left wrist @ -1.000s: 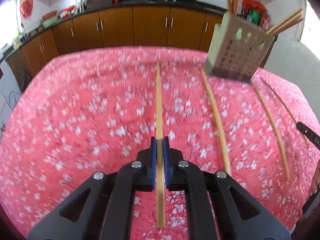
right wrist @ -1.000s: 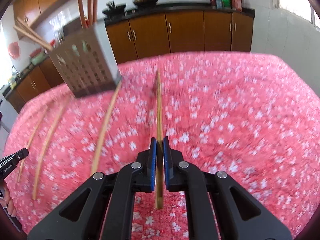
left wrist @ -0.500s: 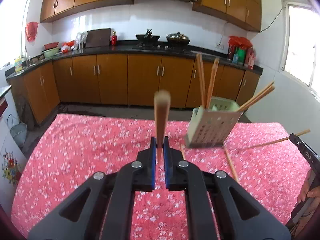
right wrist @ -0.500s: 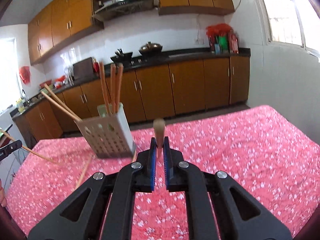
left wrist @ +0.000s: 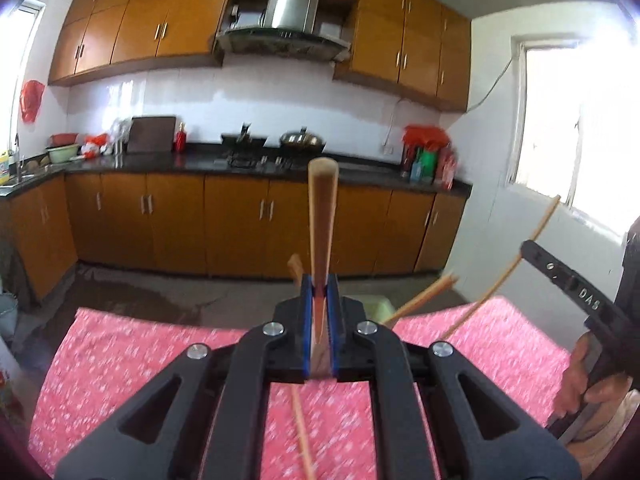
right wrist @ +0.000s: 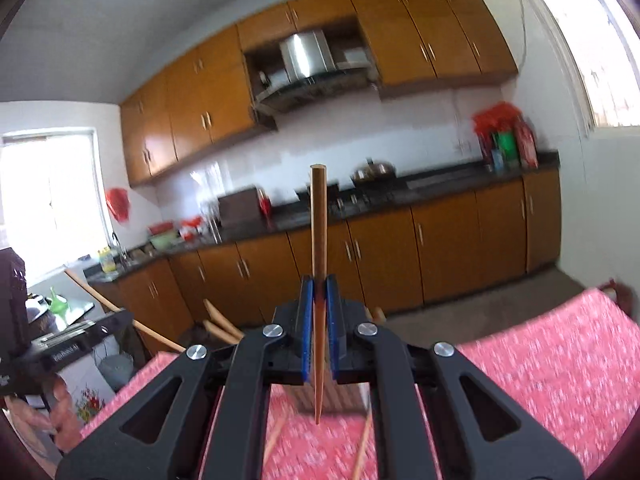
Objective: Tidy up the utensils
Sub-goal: 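Lift both held chopsticks and lower them into the metal holder, then open both grippers over the holder and move back toward the table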
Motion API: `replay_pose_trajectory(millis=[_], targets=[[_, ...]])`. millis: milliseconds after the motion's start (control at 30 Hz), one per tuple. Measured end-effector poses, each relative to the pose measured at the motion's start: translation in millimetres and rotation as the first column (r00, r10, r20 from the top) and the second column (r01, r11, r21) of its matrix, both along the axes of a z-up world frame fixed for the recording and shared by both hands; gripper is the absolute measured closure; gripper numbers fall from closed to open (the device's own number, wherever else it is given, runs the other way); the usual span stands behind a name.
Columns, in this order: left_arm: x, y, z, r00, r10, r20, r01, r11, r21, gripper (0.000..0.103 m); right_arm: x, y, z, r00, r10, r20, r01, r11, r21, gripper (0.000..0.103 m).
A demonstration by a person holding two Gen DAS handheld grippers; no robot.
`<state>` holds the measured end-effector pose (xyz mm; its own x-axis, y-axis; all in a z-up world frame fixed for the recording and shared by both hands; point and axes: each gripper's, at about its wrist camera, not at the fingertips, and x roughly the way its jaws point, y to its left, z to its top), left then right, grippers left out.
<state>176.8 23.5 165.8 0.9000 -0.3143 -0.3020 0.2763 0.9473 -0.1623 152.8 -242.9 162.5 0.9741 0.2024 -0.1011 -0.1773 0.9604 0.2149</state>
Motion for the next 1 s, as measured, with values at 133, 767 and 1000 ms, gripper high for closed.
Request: replay_pose_trajectory(millis=[133,767,1000], targets=[[19,-15,10,1.0,-0.003,0.017,0.004,0.999,-0.032,0.095,19,13,11,0.996,-0.043,0.08,0.044,0.999,-0.02,0.095],[117,-50,-49,0.995,-0.011,-0.099,0.012,1.0,0.01,0.094,92,28,-48,0.994,-0.081,-0.067,0.075,0.993,-0.092,0.094],[109,-35,-40,0.997,0.004,-0.076,-0.006,1.0,-0.02,0.089,79,24,-30,0.995,-0.082,-0.047,0.078,0.993,-0.092,0.082]])
